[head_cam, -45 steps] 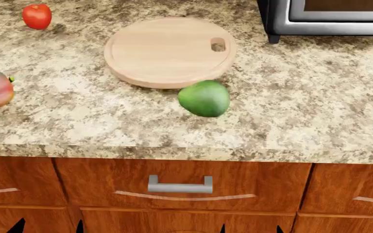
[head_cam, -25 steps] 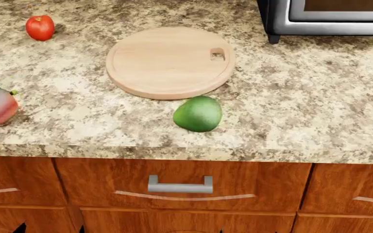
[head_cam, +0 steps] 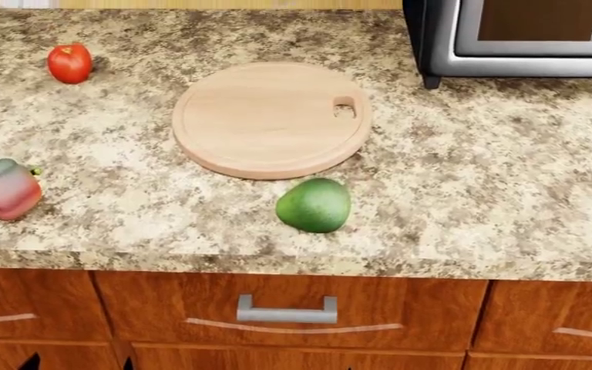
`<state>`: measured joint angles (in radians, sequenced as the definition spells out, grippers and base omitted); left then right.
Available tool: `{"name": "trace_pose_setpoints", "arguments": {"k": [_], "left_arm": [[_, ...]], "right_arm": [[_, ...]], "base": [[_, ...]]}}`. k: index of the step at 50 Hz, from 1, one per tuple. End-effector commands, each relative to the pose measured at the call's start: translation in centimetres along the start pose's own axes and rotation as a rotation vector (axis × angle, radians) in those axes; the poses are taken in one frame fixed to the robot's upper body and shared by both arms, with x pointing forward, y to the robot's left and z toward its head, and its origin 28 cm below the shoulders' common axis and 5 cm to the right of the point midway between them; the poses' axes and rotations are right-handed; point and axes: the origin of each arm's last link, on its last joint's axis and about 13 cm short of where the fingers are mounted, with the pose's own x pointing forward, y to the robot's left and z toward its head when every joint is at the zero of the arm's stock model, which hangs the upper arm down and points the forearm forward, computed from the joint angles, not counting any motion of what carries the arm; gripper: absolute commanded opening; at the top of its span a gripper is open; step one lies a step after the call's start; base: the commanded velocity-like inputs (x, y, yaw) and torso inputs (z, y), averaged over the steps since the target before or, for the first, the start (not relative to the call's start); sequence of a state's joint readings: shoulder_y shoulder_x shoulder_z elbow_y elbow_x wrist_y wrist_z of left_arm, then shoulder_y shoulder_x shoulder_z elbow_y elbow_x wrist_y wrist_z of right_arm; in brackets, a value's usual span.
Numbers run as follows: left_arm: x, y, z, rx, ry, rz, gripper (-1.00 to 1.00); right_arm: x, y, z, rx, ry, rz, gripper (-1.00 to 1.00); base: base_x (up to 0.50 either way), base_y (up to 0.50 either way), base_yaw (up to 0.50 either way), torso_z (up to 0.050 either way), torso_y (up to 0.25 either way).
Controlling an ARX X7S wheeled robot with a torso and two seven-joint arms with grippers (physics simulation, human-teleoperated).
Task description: Place the avocado, onion, tomato and bell pepper on the cutting board.
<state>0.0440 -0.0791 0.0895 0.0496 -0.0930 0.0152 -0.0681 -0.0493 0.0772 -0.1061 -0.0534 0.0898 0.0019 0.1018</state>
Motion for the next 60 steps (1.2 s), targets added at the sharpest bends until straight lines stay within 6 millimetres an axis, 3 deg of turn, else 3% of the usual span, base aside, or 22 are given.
{"name": "trace_pose_setpoints", "arguments": {"k": [1,32,34,38,39,43,47,51,60], "left_arm": [[0.1,0.0,0.1,-0.008,-0.006,-0.007,1.00],[0.4,0.1,0.8,-0.009,-0.070,-0.010,1.00],[0.3,0.4,2.3,-0.018,-0.096,-0.016,1.00],[0.6,1.6,8.0,-0.143,-0.179,0.003,1.00],[0.6,2.2,10.1,-0.169,-0.199,0.000,1.00],[-0.6,3.0,14.6,-0.155,-0.271,-0.042,1.00],[-1.3,3.0,16.4,-0.133,-0.300,-0.059,1.00],[-1.2,3.0,17.1,-0.115,-0.316,-0.051,1.00],[-1.6,2.8,16.9,-0.102,-0.319,-0.050,1.00]], "right_arm": [[0.1,0.0,0.0,0.000,-0.002,0.000,1.00],[0.5,-0.3,0.4,0.022,0.039,-0.032,1.00],[0.6,-0.6,1.8,-0.023,0.056,-0.038,1.00],[0.5,-1.7,7.1,-0.128,-0.034,-0.061,1.00],[0.4,-2.1,9.2,-0.178,-0.072,-0.062,1.00],[-0.1,-2.7,13.4,-0.252,-0.152,-0.070,1.00],[-0.6,-2.8,15.4,-0.263,-0.181,-0.060,1.00],[-0.8,-3.0,16.1,-0.264,-0.186,-0.054,1.00],[-1.2,-3.1,16.6,-0.256,-0.200,-0.057,1.00]], "base": [[0.00,0.00,0.00,0.050,0.000],[0.00,0.00,0.00,0.043,0.000],[0.00,0.00,0.00,0.000,0.000],[0.00,0.00,0.00,0.000,0.000],[0.00,0.00,0.00,0.000,0.000],[0.00,0.00,0.00,0.000,0.000],[0.00,0.00,0.00,0.000,0.000],[0.00,0.00,0.00,0.000,0.000],[0.00,0.41,0.00,0.000,0.000]]}}
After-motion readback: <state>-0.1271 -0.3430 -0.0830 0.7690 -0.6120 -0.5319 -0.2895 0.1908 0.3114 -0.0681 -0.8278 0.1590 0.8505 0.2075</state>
